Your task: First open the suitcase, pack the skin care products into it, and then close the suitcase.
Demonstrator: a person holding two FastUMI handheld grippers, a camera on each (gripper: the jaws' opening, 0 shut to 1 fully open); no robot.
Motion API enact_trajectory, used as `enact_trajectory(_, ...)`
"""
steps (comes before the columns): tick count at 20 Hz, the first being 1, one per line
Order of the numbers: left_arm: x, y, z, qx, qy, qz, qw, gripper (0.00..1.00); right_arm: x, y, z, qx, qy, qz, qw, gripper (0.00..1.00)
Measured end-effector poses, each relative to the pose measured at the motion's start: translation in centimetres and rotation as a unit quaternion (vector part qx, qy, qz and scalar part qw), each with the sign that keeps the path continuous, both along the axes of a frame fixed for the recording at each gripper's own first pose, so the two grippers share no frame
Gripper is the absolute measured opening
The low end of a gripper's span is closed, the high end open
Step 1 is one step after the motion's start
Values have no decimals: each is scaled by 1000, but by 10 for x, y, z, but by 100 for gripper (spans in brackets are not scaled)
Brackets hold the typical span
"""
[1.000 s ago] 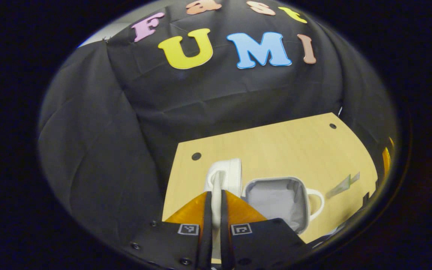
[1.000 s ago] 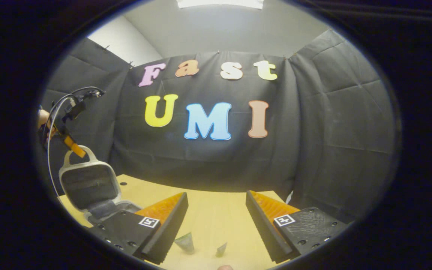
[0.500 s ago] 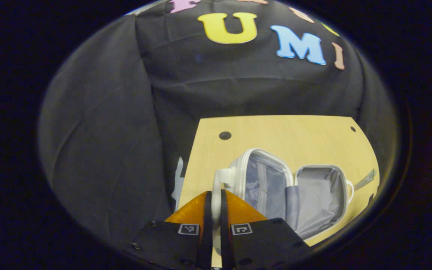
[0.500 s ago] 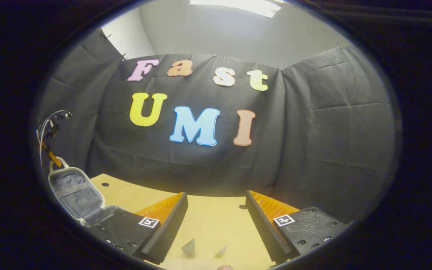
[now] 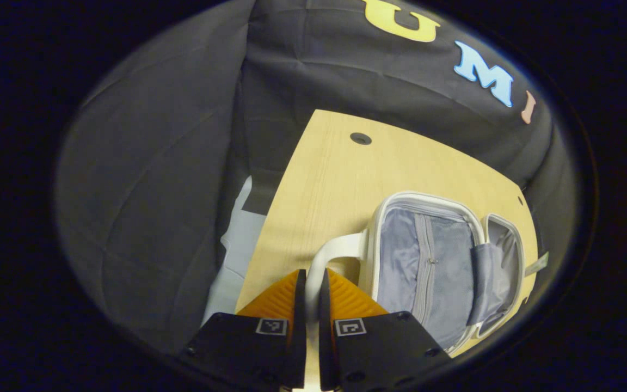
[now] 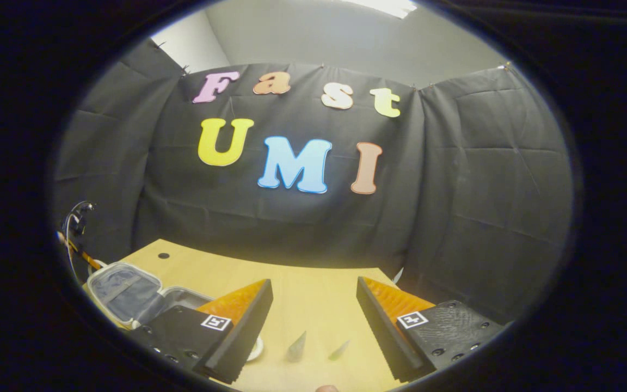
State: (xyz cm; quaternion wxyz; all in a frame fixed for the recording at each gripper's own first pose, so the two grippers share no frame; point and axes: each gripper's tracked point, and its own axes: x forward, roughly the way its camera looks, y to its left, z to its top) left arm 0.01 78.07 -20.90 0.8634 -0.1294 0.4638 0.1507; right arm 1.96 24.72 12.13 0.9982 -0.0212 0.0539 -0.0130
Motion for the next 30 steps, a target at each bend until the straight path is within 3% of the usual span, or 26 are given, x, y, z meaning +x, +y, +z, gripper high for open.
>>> enact_trajectory(1, -2, 1, 1, 2, 0, 6, 1000, 22, -1, 0, 0, -3, -1, 2, 1000, 94)
enact_trajectory(2, 0, 3, 4, 7, -10, 15, 1000, 33, -2, -2, 2, -6, -4, 4, 1000, 94)
enact_trajectory(6, -2, 4, 40, 51, -59, 48, 996, 98, -3, -13, 5, -6, -15, 22, 1000, 94)
enact_trajectory(12, -11, -52, 145, 109, -143, 87, 980, 96, 11, -44, 2, -6, -36, 84, 996, 94)
enact_trajectory(17, -10, -154, 208, 149, -188, 113, 964, 96, 20, -68, 3, -44, -78, 173, 981, 94)
enact_trajectory(20, 6, -232, 234, 138, -241, 115, 954, 96, 16, -82, -6, -35, -83, 200, 976, 94)
enact_trajectory(24, 38, -308, 255, 141, -313, 90, 935, 96, 16, -105, -21, -8, -64, 182, 981, 94)
enact_trajectory(30, 74, -427, 281, 131, -399, 16, 907, 95, 22, -130, -33, 6, -47, 149, 988, 94)
